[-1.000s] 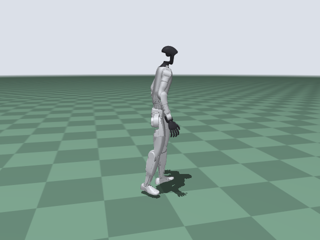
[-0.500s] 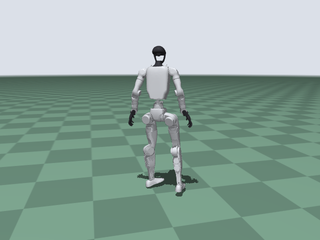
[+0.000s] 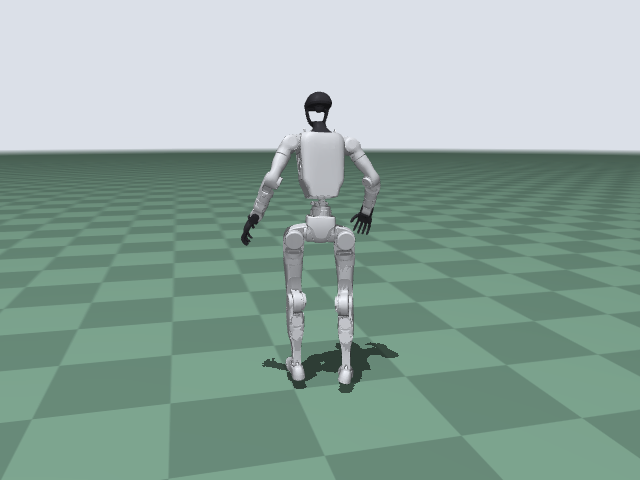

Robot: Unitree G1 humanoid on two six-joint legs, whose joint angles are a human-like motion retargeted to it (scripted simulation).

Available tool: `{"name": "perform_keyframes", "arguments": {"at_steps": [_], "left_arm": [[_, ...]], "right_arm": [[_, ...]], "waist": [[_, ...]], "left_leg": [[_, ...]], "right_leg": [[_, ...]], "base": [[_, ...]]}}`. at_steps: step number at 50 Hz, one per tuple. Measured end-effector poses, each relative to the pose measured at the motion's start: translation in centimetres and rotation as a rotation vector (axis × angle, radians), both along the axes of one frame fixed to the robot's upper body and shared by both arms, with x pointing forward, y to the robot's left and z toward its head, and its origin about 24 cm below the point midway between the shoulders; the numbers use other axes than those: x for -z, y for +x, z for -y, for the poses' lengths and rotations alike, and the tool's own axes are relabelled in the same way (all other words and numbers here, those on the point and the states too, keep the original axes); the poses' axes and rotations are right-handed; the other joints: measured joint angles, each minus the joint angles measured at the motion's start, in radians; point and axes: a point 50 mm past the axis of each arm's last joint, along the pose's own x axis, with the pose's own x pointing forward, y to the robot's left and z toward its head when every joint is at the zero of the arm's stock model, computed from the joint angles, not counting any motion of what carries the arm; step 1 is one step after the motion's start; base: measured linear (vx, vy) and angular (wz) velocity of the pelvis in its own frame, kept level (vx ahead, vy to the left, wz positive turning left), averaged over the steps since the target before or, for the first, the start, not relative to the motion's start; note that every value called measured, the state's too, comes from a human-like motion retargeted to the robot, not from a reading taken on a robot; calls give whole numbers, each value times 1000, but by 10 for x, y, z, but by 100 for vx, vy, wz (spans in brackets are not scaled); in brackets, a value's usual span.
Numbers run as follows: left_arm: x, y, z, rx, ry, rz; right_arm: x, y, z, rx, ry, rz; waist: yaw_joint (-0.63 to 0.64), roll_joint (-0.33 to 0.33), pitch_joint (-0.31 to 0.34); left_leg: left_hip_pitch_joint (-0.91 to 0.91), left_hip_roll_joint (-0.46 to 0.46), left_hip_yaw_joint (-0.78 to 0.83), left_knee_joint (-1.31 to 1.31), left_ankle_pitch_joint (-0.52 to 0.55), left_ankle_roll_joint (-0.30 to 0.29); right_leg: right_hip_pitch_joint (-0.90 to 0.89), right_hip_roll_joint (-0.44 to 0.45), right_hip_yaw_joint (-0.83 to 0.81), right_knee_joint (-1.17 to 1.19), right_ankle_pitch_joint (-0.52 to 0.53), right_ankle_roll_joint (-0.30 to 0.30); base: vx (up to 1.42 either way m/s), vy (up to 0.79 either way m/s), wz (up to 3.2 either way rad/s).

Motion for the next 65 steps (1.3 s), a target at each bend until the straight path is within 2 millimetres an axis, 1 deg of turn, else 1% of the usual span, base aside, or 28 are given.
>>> {"name": "perform_keyframes", "arguments": {"at_steps": [3,6,8,10,12,15,18,20,23,25,27,30,33,35,40,43,45,48,50,52,53,55,57,58,60,62,63,65], "left_arm": [[-16,11,-7,2,16,82],[-22,16,-11,-75,-33,136],[-21,18,-12,-145,-77,153],[-16,18,-11,-220,-113,152],[-6,17,-9,-300,-125,124],[9,20,-1,-425,-133,77],[21,29,13,-521,-144,31],[25,35,25,-529,-152,11],[31,40,46,-422,-176,-30],[32,46,62,-299,-188,-41],[29,55,76,-174,-192,-31],[22,70,94,-62,-231,10],[15,77,103,-63,-287,78],[9,78,105,-76,-321,126],[1,71,99,-81,-377,175],[6,61,91,-65,-348,123],[11,55,85,-48,-314,71],[18,52,79,-26,-274,0],[18,53,74,-106,-276,18],[19,54,73,-132,-273,23],[18,58,74,-146,-286,25],[16,65,72,-72,-250,-9],[14,72,74,-107,-263,11],[12,76,73,-76,-246,3],[7,87,74,-52,-232,10],[-1,100,72,-36,-201,38],[-7,107,69,-33,-165,67],[-20,124,67,4,-126,95]], "right_arm": [[-9,-10,21,137,26,64],[-11,-23,39,310,80,108],[-9,-30,48,434,127,133],[-4,-37,53,542,167,142],[5,-44,53,610,176,115],[20,-56,42,592,128,35],[30,-63,22,455,97,-44],[34,-65,6,335,107,-89],[42,-74,-18,225,162,-162],[50,-82,-32,189,214,-222],[58,-92,-43,173,246,-283],[69,-110,-54,189,265,-356],[76,-126,-55,201,222,-402],[77,-129,-51,245,197,-393],[75,-124,-37,502,273,-297],[75,-128,-32,592,327,-298],[76,-133,-29,609,336,-320],[78,-139,-24,603,297,-356],[78,-146,-20,606,267,-375],[78,-158,-16,623,249,-403],[79,-162,-14,634,228,-414],[81,-174,-13,649,224,-468],[85,-182,-14,668,203,-517],[87,-184,-15,665,201,-555],[92,-181,-18,656,184,-607],[96,-166,-22,636,177,-620],[97,-155,-24,630,181,-605],[95,-121,-28,602,191,-549]], "waist": [[-2,-3,-16],[-6,0,-41],[-21,1,-55],[-47,1,-61],[-65,-6,-72],[-80,-15,-77],[-85,-18,-69],[-110,-22,-54],[-163,-27,-35],[-196,-32,-23],[-210,-32,-14],[-202,-24,-7],[-204,-10,-9],[-219,0,-8],[-276,22,-4],[-304,24,-6],[-322,28,-12],[-343,43,-15],[-347,37,-8],[-359,30,5],[-355,30,11],[-344,33,22],[-323,37,28],[-312,38,30],[-293,32,33],[-283,22,48],[-279,21,69],[-294,10,87]], "left_leg": [[21,-11,-41,38,-20,-3],[71,-13,-66,9,-45,-8],[102,-14,-89,-41,-49,-10],[122,-18,-120,-77,-39,-14],[126,-23,-139,-90,-24,-18],[122,-22,-161,-90,-17,-26],[120,-13,-176,-100,-12,-17],[88,-13,-179,-31,-40,-22],[88,-17,-206,-23,-42,-15],[95,-26,-219,-25,-39,-12],[107,-32,-222,-42,-34,-9],[138,-33,-211,-98,-19,-4],[137,-30,-180,-103,-22,-3],[131,-25,-160,-102,-24,-3],[114,-11,-111,-102,-35,0],[93,-7,-72,-64,-59,-1],[84,-3,-52,-49,-70,-5],[101,2,-37,-78,-69,-4],[102,-1,-17,-32,-90,20],[45,-11,-9,146,-126,67],[17,-21,-24,206,-133,99],[-81,-31,-50,407,-184,142],[-190,-28,-54,561,-231,157],[-243,-21,-48,615,-247,160],[-353,-11,-32,681,-260,173],[-463,2,-20,717,-254,168],[-518,26,-6,758,-255,151],[-627,19,2,730,-232,168]], "right_leg": [[4,6,-35,-8,-2,0],[4,8,-64,5,-18,0],[11,9,-87,6,-27,0],[29,5,-119,3,-34,0],[32,-1,-139,13,-42,-5],[16,-11,-164,64,-63,-26],[-43,-24,-171,186,-96,-66],[-83,-32,-155,273,-128,-86],[-121,7,-67,289,-136,-75],[-120,29,-21,246,-107,-64],[-104,36,-9,198,-80,-68],[-87,40,7,153,-67,-68],[-93,48,34,135,-54,-53],[-101,57,53,124,-44,-50],[-130,79,100,109,-37,-62],[-158,81,121,143,-53,-54],[-169,86,138,148,-61,-54],[-160,105,185,120,-73,-70],[-169,104,208,179,-117,-55],[-143,84,226,205,-166,-65],[-133,82,242,202,-181,-73],[-125,77,256,243,-229,-80],[-140,80,269,309,-278,-92],[-152,82,277,348,-301,-99],[-192,83,302,438,-347,-119],[-235,86,325,543,-396,-148],[-247,94,328,608,-424,-168],[-298,82,342,700,-475,-190]], "base": [[0,-4,61],[5,6,46],[5,10,60],[4,10,72],[4,8,61],[1,6,45],[-2,5,28],[0,4,44],[2,0,45],[4,-3,32],[5,-4,-1],[6,-4,-37],[7,-4,-53],[7,-5,-55],[7,-5,-51],[10,-5,-47],[12,-5,-45],[14,-6,-50],[20,-7,-43],[21,-2,-19],[18,-3,-25],[20,-2,-34],[22,0,-49],[23,2,-57],[23,3,-58],[26,5,-55],[28,7,-46],[24,10,-10]]}}
